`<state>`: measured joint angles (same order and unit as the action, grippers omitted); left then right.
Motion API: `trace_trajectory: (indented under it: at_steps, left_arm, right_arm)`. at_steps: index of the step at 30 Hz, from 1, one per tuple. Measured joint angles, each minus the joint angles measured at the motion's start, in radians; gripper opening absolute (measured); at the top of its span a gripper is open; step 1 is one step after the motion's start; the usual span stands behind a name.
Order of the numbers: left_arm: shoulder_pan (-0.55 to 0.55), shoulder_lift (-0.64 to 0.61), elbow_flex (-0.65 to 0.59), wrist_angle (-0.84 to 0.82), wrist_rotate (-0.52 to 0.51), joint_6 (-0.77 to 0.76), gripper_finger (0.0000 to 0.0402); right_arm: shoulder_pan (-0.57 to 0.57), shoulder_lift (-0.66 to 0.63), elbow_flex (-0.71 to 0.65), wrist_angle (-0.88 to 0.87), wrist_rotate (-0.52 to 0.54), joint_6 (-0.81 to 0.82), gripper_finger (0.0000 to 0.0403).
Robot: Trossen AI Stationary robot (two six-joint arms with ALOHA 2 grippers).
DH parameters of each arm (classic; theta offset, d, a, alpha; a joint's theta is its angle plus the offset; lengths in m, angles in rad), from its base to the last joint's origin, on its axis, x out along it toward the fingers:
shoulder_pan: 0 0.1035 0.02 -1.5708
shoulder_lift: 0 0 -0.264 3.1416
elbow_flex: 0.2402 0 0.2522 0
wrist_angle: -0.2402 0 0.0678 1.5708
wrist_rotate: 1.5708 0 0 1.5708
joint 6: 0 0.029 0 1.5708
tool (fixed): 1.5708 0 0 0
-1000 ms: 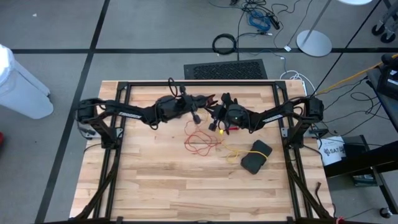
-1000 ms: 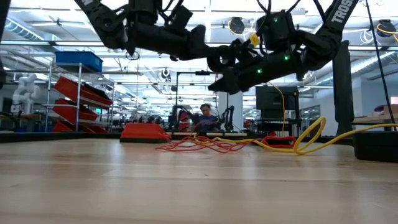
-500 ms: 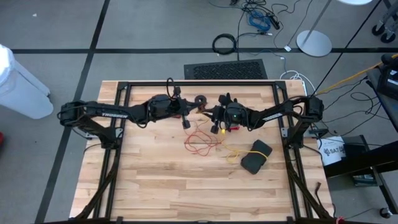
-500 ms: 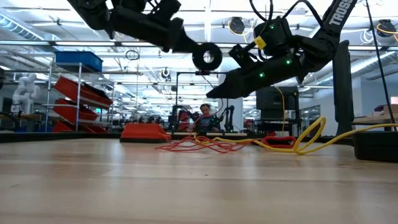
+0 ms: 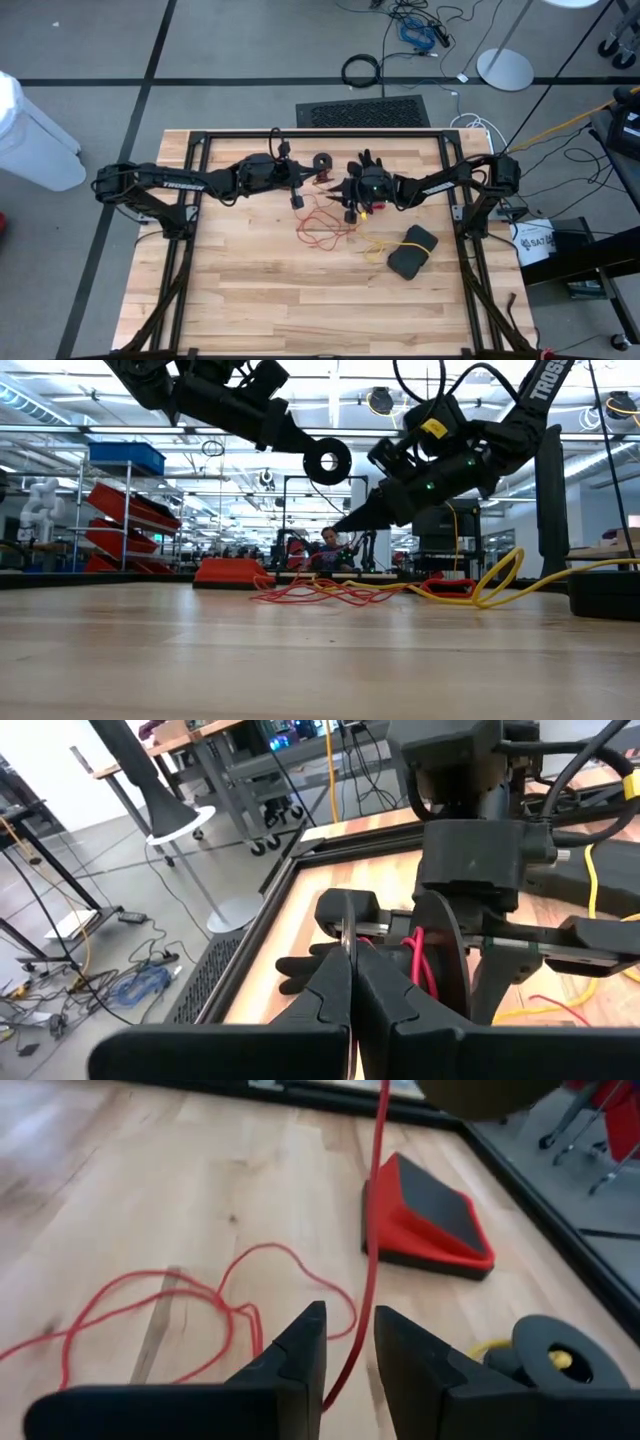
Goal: Coil cords
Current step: Coil the red wire onto spool
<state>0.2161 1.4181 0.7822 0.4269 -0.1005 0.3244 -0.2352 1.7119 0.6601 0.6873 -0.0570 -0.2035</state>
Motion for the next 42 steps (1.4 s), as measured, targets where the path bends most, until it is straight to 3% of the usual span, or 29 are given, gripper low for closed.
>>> trace_trajectory:
  at_steps: [35, 42]
  left_arm:
    - [0.000, 0.001, 0.000, -0.110, -0.007, 0.024, 0.0000]
    - [0.000, 0.001, 0.000, -0.151, 0.047, 0.029, 0.0000]
  right_arm:
    - [0.002, 0.000, 0.000, -0.144, -0.024, 0.012, 0.0074]
    - [0.002, 0.000, 0.000, -0.153, -0.012, 0.019, 0.0026]
